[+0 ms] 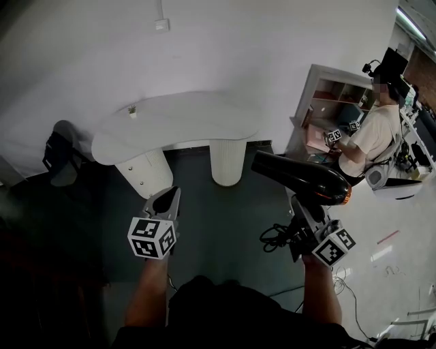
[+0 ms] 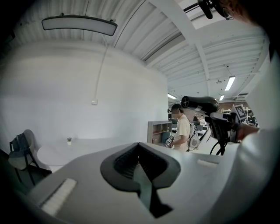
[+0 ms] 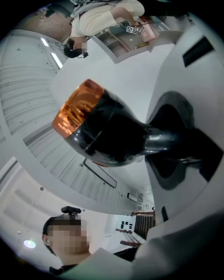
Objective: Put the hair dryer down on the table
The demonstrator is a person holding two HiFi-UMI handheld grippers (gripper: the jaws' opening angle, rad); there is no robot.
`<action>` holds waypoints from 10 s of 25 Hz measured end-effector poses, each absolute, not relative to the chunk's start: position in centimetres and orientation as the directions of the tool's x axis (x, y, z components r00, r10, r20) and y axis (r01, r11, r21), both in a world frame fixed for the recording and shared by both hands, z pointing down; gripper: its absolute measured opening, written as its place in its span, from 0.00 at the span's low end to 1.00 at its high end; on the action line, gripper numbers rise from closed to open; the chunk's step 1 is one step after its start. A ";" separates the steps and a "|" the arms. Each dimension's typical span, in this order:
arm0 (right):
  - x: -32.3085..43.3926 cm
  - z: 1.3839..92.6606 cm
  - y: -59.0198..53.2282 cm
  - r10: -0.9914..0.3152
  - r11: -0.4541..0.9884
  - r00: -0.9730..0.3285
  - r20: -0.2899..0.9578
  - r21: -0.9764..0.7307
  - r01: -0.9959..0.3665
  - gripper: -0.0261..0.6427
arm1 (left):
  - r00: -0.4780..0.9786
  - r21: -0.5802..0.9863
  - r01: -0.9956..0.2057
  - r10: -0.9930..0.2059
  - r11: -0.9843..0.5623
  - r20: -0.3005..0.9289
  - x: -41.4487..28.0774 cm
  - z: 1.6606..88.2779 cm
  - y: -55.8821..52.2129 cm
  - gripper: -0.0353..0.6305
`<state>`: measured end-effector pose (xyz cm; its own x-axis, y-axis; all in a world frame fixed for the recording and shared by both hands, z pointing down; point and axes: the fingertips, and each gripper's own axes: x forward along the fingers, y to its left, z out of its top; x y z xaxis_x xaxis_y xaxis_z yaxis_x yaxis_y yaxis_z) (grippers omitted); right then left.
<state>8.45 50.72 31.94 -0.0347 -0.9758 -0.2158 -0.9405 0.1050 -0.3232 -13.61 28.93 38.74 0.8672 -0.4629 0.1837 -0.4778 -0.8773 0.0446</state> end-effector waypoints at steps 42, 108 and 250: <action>14.4 31.9 17.6 -0.978 0.149 -0.081 -0.192 -0.373 -0.916 0.28 | 0.867 0.081 -0.479 -0.456 -0.874 0.200 -7.4 41.6 -3.2 0.07; 22.2 42.3 -27.6 -0.855 0.442 -0.515 0.057 -0.439 -0.782 0.28 | 0.655 0.152 -0.746 -0.672 -0.649 0.347 -2.2 48.3 -33.2 0.07; 30.6 37.9 -28.9 -0.864 0.495 -0.503 -0.035 -0.247 -0.833 0.06 | 0.617 0.067 -0.777 -0.736 -0.625 0.278 5.1 42.3 -37.1 0.07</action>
